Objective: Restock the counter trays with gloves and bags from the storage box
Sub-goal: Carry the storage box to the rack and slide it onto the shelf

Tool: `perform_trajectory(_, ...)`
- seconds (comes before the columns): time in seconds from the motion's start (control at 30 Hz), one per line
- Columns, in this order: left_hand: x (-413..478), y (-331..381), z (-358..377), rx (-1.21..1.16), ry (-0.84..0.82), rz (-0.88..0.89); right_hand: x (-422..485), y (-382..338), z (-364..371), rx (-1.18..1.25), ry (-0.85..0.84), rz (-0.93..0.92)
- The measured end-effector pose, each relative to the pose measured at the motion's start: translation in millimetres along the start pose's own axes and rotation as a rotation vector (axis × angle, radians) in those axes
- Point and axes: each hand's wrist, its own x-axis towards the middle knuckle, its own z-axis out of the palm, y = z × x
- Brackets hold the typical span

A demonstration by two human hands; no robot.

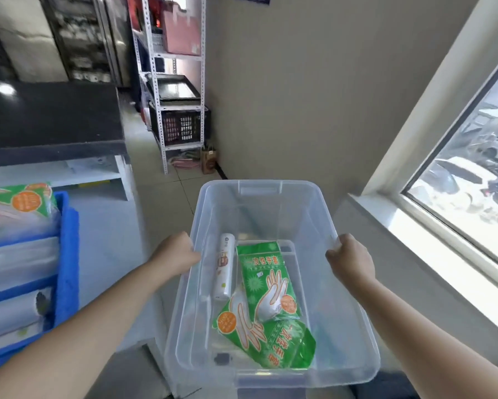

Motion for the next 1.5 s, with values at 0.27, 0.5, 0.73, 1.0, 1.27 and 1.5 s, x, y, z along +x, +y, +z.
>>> perform_trajectory(0.27,134.0,0.1,-16.2,-0.036,0.030,-0.106,151.0,-60.1,71.5,0.049,-0.098,-0.043)
perform_trajectory(0.5,255.2,6.0,-46.6,-0.035,0.070,-0.177,273.8,-127.0,105.6,0.104,-0.183,-0.063)
perform_trajectory(0.73,366.5,6.9,-65.1,-0.115,0.150,-0.270,388.6,-184.1,149.5,0.137,-0.290,-0.156)
perform_trajectory(1.0,504.3,-1.9,-87.0,-0.176,0.188,-0.408,542.8,-266.9,225.1,0.229,-0.456,-0.263)
perform_trajectory(1.27,605.3,-23.1,-124.9,-0.215,0.366,-0.651,662.4,-391.8,288.0,0.256,-0.558,-0.423)
perform_trajectory(1.5,700.5,-91.4,-165.5,-0.209,0.434,-0.764,731.7,-523.6,365.7,0.233,-0.671,-0.376)
